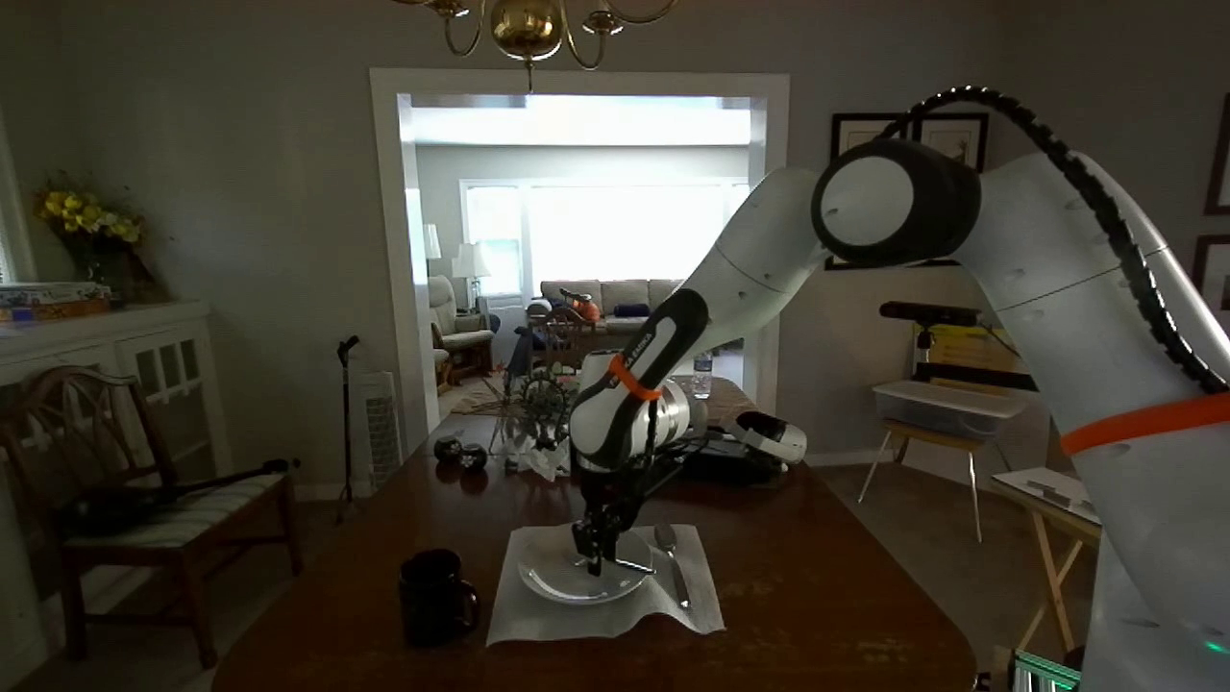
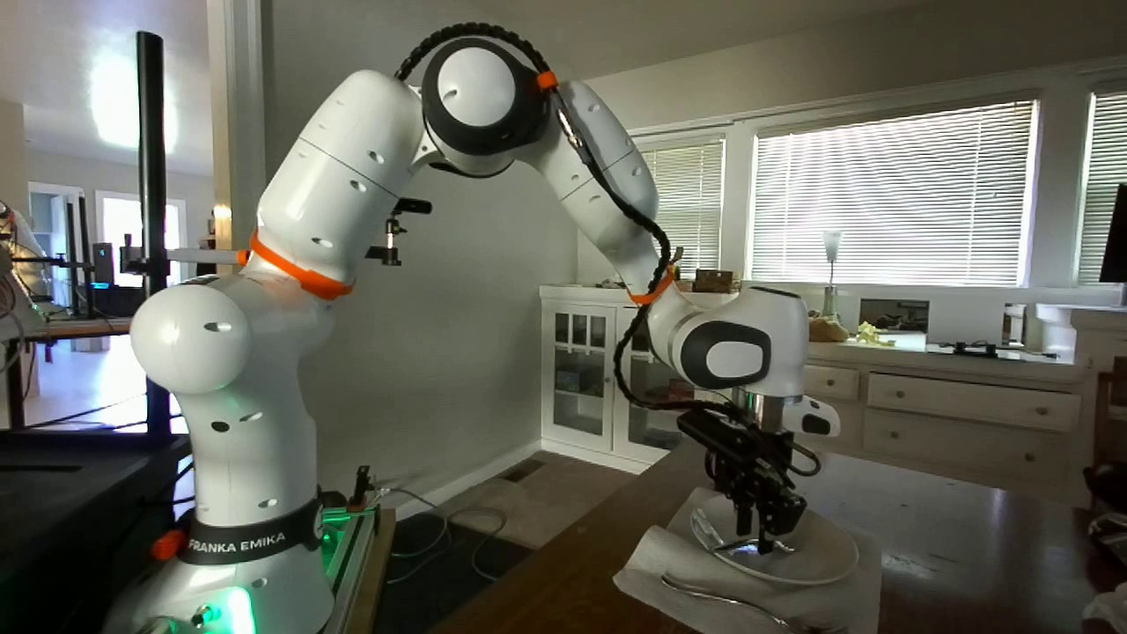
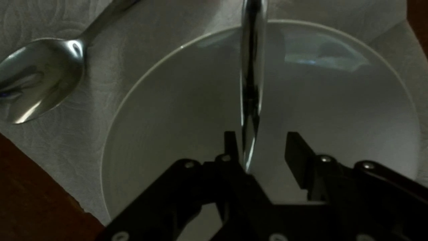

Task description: Put the fork next to the spoon

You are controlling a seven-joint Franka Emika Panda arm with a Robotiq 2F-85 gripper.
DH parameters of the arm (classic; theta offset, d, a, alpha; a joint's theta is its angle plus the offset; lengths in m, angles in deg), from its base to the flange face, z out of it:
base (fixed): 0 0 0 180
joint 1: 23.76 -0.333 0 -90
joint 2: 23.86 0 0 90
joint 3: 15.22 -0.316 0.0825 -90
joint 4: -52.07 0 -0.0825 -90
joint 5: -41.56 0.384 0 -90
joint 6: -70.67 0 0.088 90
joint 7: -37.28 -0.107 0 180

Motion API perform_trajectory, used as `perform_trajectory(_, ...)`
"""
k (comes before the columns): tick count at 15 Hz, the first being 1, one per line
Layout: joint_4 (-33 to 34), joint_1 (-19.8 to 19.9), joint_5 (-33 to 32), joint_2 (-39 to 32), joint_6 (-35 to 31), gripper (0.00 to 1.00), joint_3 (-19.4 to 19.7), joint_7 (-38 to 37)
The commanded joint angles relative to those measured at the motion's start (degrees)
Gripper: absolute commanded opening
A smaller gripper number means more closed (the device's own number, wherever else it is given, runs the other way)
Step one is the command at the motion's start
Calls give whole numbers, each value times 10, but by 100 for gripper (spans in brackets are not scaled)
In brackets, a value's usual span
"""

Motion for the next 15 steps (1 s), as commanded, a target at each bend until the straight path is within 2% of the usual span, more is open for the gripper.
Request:
perform_trajectory(1, 12, 7, -2, -14, 1, 42, -6, 5)
perform_trajectory(2, 13, 8, -2, -14, 1, 37, -6, 6)
perform_trajectory(3, 13, 7, -3, -14, -1, 19, -5, 5)
perform_trajectory(4, 14, 7, -2, -15, 0, 17, -6, 5)
perform_trajectory(6, 13, 7, -6, -15, -4, 2, -4, 6)
perform_trajectory(8, 13, 6, -8, -13, -6, 0, -4, 4)
perform_trajectory(9, 14, 6, -7, -12, -3, 2, -4, 3)
perform_trajectory(12, 7, -13, -23, 8, 3, 3, 17, -47)
perform_trajectory(15, -18, -7, -3, 43, 4, 3, 20, -84)
